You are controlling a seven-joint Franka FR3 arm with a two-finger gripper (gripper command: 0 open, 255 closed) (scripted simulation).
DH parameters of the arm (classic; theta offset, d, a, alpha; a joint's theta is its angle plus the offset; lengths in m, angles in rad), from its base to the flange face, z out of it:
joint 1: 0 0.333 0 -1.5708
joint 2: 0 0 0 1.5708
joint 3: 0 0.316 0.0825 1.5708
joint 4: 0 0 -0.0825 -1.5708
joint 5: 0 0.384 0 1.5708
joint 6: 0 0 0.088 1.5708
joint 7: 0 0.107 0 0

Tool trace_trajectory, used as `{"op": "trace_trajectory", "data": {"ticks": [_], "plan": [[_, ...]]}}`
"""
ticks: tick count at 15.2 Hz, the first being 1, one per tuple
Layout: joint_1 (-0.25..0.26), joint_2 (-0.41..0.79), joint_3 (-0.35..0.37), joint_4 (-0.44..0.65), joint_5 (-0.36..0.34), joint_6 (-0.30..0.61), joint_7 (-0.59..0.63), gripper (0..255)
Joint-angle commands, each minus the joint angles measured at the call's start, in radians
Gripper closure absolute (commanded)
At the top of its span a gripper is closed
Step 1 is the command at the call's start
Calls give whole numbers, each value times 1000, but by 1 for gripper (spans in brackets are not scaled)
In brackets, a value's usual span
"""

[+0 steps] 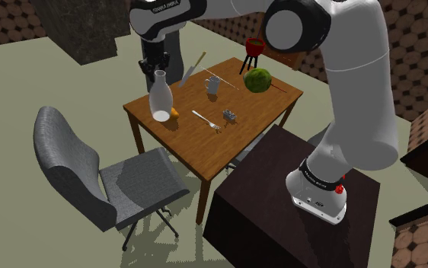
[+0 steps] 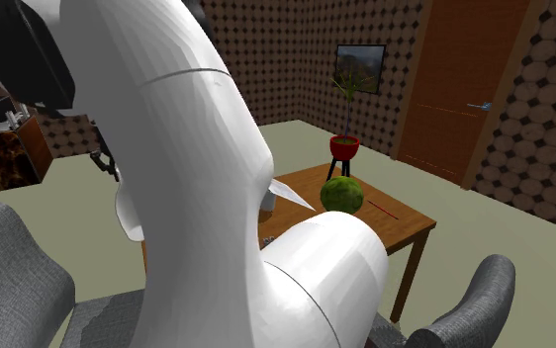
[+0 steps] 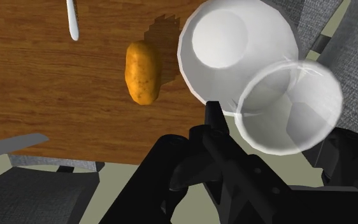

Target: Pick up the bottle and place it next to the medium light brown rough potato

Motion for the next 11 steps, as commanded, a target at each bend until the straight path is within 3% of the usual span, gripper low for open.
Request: {"op": "trace_trajectory", "data": {"ticks": [1,11], "plan": [[-1,9,1,-12,2,22,-2,255],[-4,71,10,-47,14,119,-8,255]]}}
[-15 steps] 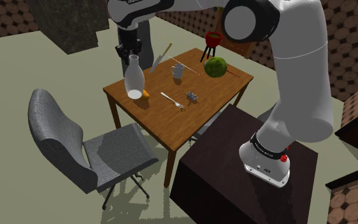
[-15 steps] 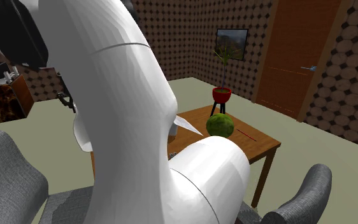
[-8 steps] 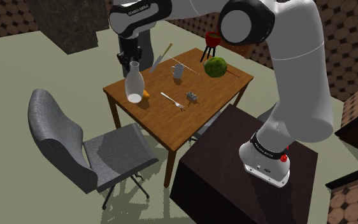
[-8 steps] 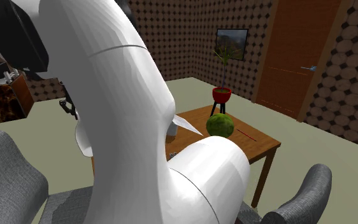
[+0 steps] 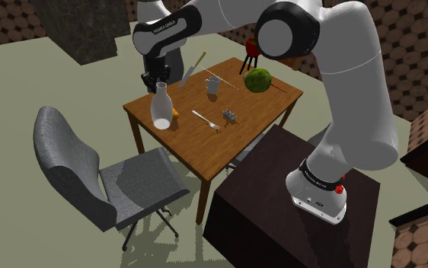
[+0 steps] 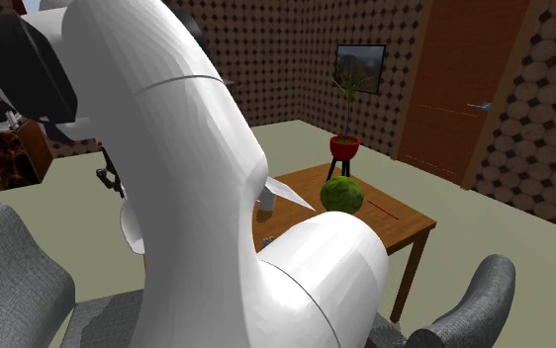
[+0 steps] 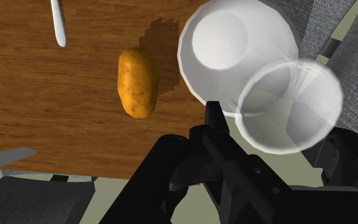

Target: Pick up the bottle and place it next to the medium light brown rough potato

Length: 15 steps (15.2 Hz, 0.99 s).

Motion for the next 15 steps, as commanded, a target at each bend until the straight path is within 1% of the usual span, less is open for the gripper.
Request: {"op": "trace_trajectory", "data": {"ticks": [1,15], "plan": [[-2,16,2,-2,3,19,-2,255],[-12,127,17,-3,20,130,-10,255]]}}
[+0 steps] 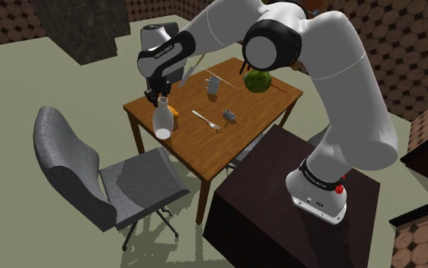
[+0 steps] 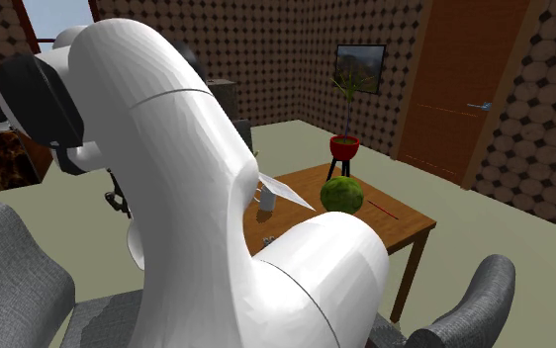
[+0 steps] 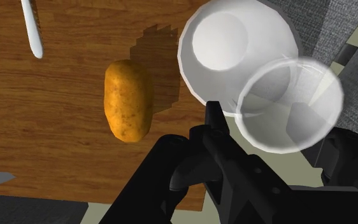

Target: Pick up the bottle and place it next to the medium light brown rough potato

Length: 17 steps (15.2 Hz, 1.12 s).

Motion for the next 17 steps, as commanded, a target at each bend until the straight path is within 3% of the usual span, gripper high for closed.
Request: {"op": "trace_trajectory", "data": {"ticks": [1,7,8,13,17], "plan": [[-2,9,1,7,1,3,-1,255],[-2,9,1,7,1,3,-1,255],[-2,9,1,7,1,3,-1,0],[-2,9,1,7,1,3,-1,0],[7,-77,-10,-7,-11,-68,5,0]]}}
